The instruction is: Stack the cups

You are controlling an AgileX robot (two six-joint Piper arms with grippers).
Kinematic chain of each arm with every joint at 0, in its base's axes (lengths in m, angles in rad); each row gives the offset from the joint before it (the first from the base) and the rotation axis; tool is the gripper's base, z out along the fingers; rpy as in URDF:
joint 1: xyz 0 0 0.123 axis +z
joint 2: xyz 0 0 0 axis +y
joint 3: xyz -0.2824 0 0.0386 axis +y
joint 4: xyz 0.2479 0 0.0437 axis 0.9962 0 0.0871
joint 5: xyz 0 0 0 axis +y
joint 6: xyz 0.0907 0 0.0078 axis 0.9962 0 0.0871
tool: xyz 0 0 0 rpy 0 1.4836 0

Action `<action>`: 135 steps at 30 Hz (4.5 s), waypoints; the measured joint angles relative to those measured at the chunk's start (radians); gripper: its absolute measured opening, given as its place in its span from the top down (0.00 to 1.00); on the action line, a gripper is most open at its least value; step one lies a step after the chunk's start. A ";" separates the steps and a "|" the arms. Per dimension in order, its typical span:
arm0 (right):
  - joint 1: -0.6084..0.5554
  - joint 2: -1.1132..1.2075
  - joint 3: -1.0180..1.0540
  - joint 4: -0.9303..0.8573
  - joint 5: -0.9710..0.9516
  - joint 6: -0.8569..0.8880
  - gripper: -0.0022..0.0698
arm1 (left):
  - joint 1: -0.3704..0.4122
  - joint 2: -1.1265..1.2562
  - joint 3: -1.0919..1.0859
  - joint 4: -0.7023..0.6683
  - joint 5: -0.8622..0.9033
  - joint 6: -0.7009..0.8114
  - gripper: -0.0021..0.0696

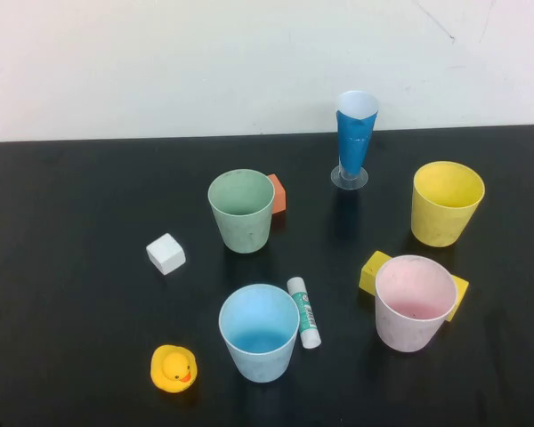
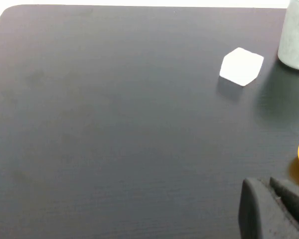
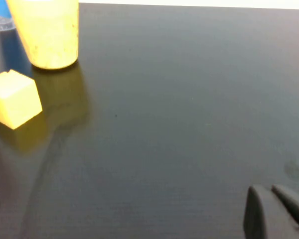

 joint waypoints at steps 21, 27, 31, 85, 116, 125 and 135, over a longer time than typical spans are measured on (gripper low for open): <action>0.000 0.000 0.002 0.000 -0.016 -0.022 0.97 | 0.000 0.000 0.000 0.000 0.000 0.002 0.97; 0.000 0.000 0.002 0.000 -0.016 -0.023 0.97 | 0.000 0.000 0.000 0.000 0.000 0.004 0.97; 0.000 0.000 0.002 0.000 -0.018 -0.023 0.97 | 0.000 0.000 0.000 0.000 0.000 0.004 0.97; 0.000 0.483 -0.471 0.069 0.051 -0.411 0.97 | 0.000 0.646 -0.651 -0.252 0.019 0.135 0.97; 0.000 0.755 -0.471 0.208 0.097 -0.515 0.97 | -0.162 1.893 -1.452 -0.424 0.216 0.623 0.28; 0.000 0.755 -0.471 0.208 0.097 -0.523 0.97 | -0.162 1.891 -1.512 -0.420 0.260 0.610 0.93; 0.000 0.755 -0.471 0.212 0.097 -0.523 0.97 | -0.170 1.541 -1.568 -0.468 0.566 0.704 0.97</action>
